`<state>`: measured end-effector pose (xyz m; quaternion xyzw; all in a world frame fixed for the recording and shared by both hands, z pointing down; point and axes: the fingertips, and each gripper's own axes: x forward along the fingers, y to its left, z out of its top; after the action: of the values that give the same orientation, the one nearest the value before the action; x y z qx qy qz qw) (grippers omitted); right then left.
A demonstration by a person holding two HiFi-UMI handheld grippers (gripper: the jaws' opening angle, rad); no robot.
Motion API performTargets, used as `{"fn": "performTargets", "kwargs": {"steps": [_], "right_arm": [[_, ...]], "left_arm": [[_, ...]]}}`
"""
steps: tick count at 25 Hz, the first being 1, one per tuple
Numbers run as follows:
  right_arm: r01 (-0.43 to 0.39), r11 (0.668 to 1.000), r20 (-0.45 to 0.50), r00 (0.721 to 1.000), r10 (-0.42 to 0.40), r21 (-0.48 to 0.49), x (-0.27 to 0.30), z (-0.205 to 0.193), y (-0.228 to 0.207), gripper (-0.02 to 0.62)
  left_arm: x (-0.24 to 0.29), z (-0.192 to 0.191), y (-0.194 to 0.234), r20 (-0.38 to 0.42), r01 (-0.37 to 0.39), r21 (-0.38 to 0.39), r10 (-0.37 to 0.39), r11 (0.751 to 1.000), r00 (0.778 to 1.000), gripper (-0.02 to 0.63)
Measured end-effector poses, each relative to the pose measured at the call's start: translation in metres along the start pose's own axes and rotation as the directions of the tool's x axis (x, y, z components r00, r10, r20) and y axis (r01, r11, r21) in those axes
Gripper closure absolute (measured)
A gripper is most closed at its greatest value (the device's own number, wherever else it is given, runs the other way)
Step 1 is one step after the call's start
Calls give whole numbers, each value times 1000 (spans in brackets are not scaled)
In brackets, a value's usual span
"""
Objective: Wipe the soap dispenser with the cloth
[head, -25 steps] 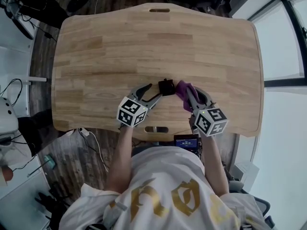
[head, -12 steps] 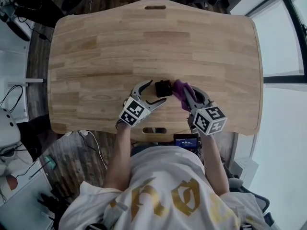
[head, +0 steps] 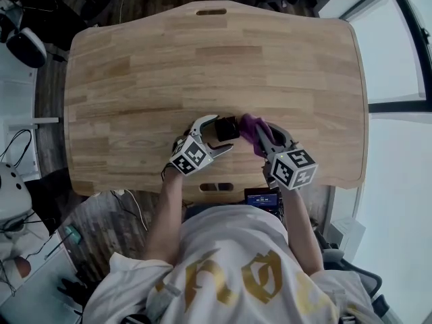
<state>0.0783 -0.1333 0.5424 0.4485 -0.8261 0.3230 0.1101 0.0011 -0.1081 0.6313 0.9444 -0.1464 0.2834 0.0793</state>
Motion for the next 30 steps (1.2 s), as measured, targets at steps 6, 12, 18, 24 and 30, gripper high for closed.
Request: {"fn": "performTargets", "kwargs": {"steps": [6,12,18,24,30], "right_arm": [[7,1000,-12,1000,-7,-5,2,0,-4,572],[1,1000,-23,1000,-2,-9,7,2,-5,571],[4,1000,-17,1000,-4,6,9,3,-8,571],[-16,999,15,1000,16,49,8,9,-3,571],[-11,999,20,1000,10,49,4,11,-1,571]], "left_arm": [[15,-2,3,-5,-13,77,14,997,1000,227],[22,7,1,33,18,72,-20,997,999,229],[25,4,0,-6,27,99,-26,995,1000,229],[30,-1,2,-54,0,108,5,994,999,229],[30,-2,8,-65,-30,117,38,993,997,230]]}}
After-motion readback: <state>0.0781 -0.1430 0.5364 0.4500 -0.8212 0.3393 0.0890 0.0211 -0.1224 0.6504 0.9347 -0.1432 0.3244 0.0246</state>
